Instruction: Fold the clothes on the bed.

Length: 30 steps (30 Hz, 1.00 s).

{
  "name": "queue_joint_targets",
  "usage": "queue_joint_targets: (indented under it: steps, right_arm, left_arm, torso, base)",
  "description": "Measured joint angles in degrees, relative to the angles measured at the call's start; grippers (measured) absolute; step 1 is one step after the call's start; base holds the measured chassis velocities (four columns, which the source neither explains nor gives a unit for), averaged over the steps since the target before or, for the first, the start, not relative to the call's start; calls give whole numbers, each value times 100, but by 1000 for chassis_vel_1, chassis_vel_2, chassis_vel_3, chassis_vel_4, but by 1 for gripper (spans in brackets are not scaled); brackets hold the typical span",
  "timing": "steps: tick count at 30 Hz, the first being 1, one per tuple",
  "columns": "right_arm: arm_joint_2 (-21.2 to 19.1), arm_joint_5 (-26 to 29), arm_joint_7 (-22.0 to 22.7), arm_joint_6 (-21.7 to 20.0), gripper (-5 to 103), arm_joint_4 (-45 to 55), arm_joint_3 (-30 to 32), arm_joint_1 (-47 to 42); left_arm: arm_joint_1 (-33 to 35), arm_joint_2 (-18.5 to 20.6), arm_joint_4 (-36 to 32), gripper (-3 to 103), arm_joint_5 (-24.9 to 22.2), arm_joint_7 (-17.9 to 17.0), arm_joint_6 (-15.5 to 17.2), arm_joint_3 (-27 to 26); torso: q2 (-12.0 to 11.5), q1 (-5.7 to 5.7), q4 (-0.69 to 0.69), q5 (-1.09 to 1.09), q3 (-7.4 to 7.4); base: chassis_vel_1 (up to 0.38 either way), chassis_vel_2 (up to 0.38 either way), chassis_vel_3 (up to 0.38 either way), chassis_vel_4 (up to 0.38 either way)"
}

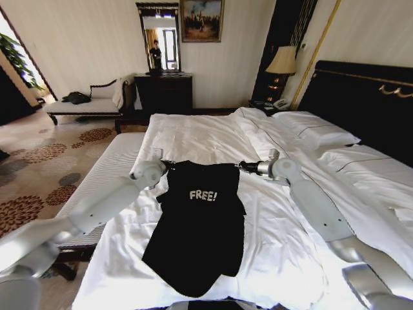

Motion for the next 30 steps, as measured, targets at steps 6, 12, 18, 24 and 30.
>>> queue_joint_targets:
  steps: [6,12,18,24,30]
  right_arm:
    - [261,-722,-379,5,0,-752,15,269]
    - [728,-1413,-821,255,0,-1606,-100,773]
    - [1087,-1807,-1100,429,0,-2143,-315,1071]
    - [1553,-2133,-1239,562,0,-2699,-340,1298]
    - [1674,-2287,-1332,642,0,-3111,-276,1369]
  left_arm:
    - [-145,-788,1381,0,522,385,-17,-11]
    - [-311,-1072,2192,0,882,610,-119,-243]
    - [-290,-1012,2283,0,991,713,-192,-286]
    - [-248,-1316,2793,0,1317,878,-359,-411]
    - [-297,-1679,3391,0,1575,1060,-487,-564]
  torso:
    - [0,-2,-3,-1,-1]
    - [0,-1,3,-2,-1]
    - [1,-2,4,-2,-1]
    - [1,-2,4,-3,-1]
    - [1,-2,-3,-2,-1]
  base:
    - [0,0,0,0]
    - [0,0,0,0]
    - [0,0,0,0]
    - [0,0,0,0]
    - [0,0,0,0]
